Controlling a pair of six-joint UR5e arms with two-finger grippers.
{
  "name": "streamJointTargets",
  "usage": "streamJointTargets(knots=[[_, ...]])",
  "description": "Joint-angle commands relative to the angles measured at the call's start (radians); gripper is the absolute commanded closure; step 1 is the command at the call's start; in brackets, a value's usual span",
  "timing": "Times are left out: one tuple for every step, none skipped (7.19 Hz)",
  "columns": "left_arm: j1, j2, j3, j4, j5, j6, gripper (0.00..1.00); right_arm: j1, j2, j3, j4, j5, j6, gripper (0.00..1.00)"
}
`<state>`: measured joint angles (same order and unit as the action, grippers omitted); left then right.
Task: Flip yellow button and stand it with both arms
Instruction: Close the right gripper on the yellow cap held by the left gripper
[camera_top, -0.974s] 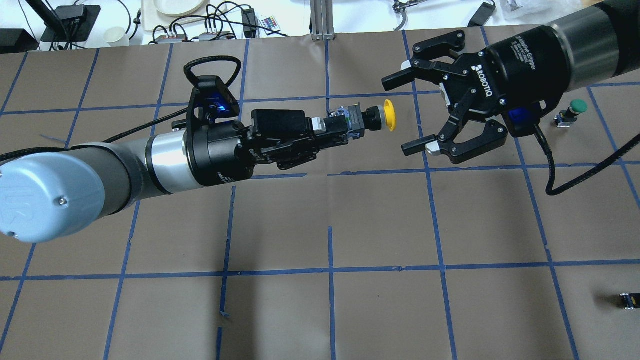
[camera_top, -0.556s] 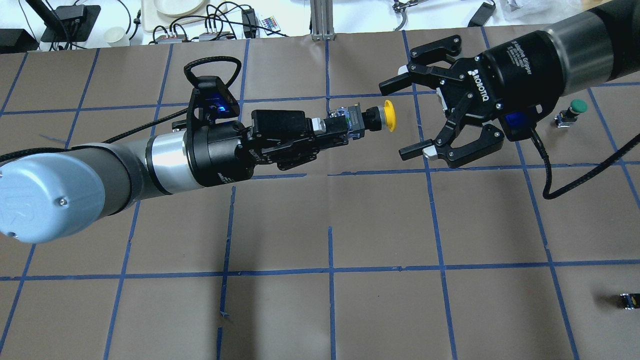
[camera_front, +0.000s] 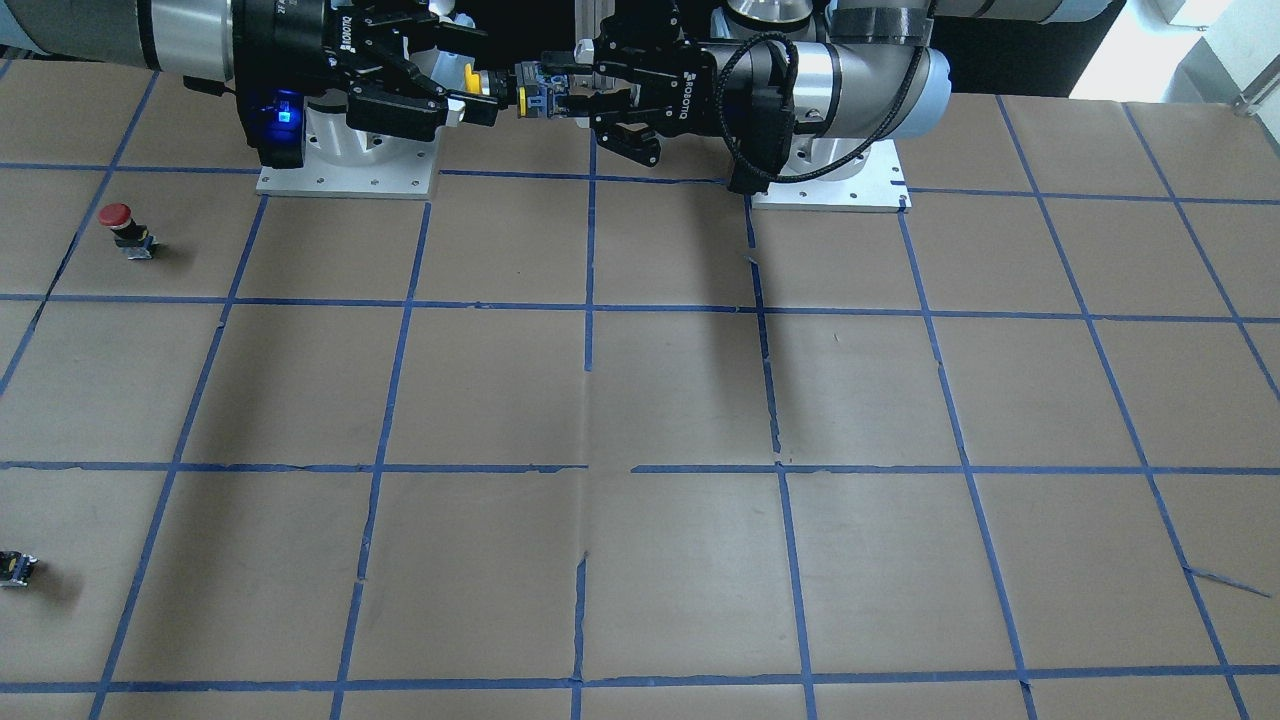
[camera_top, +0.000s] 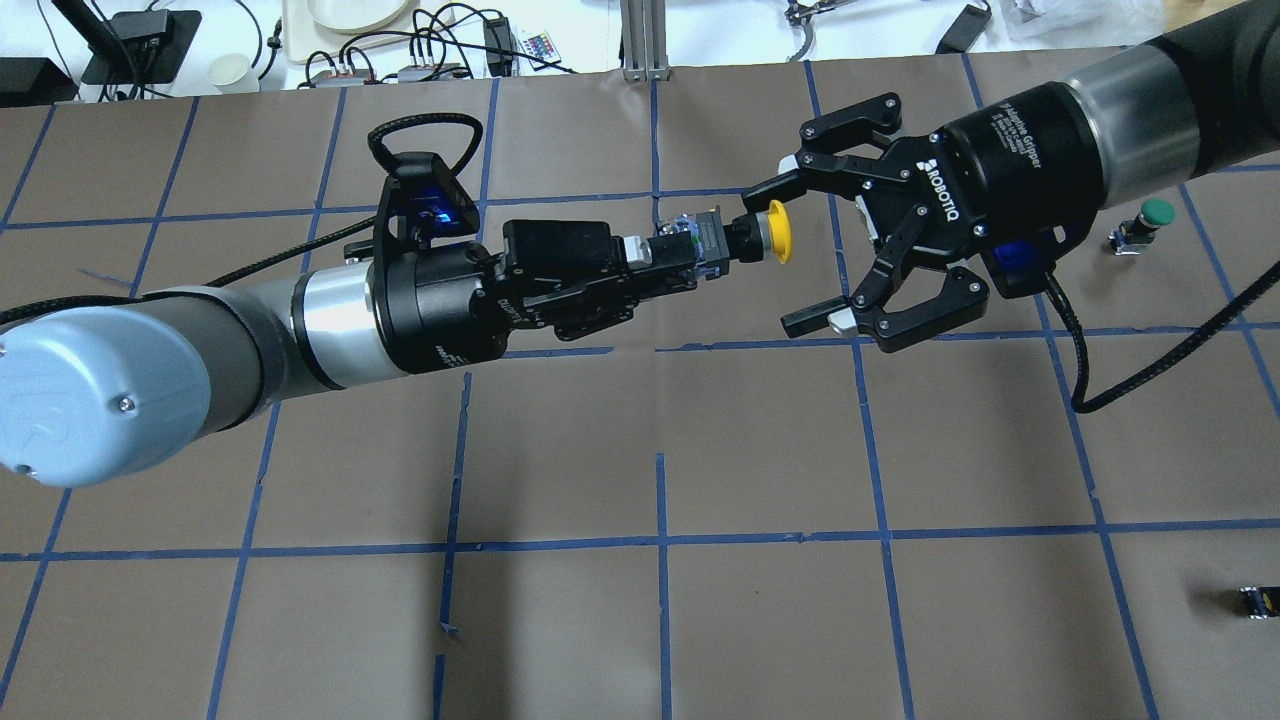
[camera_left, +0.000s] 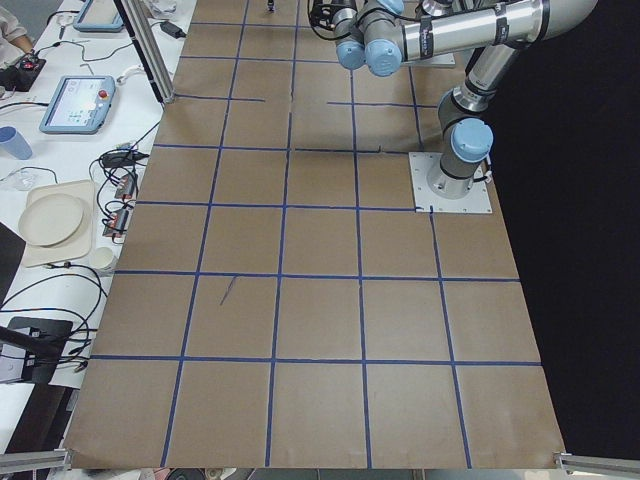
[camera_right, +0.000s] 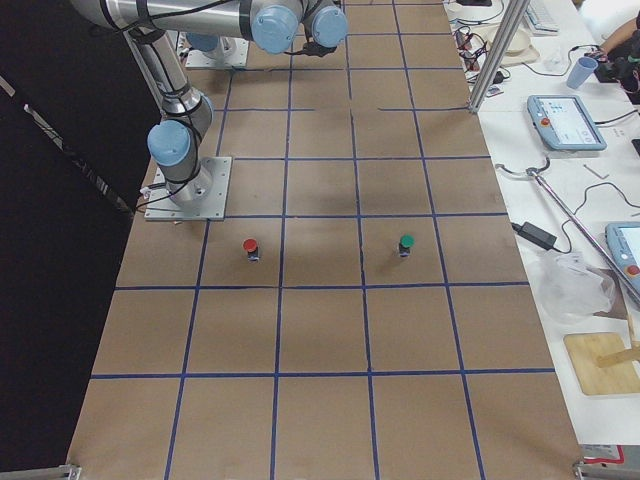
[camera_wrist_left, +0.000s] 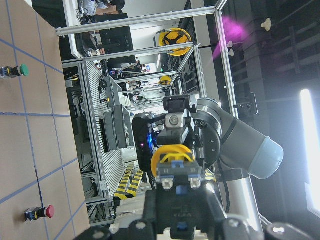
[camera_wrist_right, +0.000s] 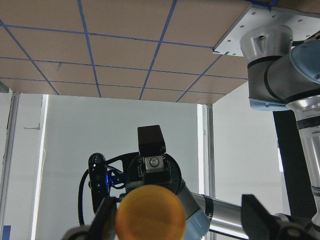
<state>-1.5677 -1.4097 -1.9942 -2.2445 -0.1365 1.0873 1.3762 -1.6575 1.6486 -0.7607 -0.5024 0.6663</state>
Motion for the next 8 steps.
streamJointTargets(knots=[[0.000,0.002,0.000,-0.001,0.000,0.000,0.86,-0.006,0.004,-0.003,0.000,0.002,-0.004,0.84],[0.000,0.002,0.000,-0.001,0.000,-0.001,0.85,-0.006,0.002,-0.004,0.001,0.002,-0.004,0.92],[0.000,0.000,0.002,-0.001,0.005,-0.001,0.83,-0.006,0.002,-0.004,0.003,0.010,-0.002,0.93],[0.000,0.000,0.002,-0.004,0.008,-0.003,0.72,-0.006,0.002,-0.006,0.004,0.015,-0.001,0.94],[0.000,-0.002,0.003,-0.003,0.009,-0.004,0.49,-0.006,0.002,-0.009,0.003,0.015,-0.001,0.95],[0.000,-0.002,0.005,-0.003,0.011,-0.003,0.01,-0.008,0.004,-0.012,0.003,0.015,0.001,0.95],[0.000,-0.005,0.008,-0.003,0.012,-0.004,0.00,-0.008,0.004,-0.015,0.003,0.015,0.002,0.95],[0.002,-0.005,0.015,-0.003,0.014,-0.036,0.00,-0.008,0.005,-0.022,0.003,0.015,0.004,0.95]])
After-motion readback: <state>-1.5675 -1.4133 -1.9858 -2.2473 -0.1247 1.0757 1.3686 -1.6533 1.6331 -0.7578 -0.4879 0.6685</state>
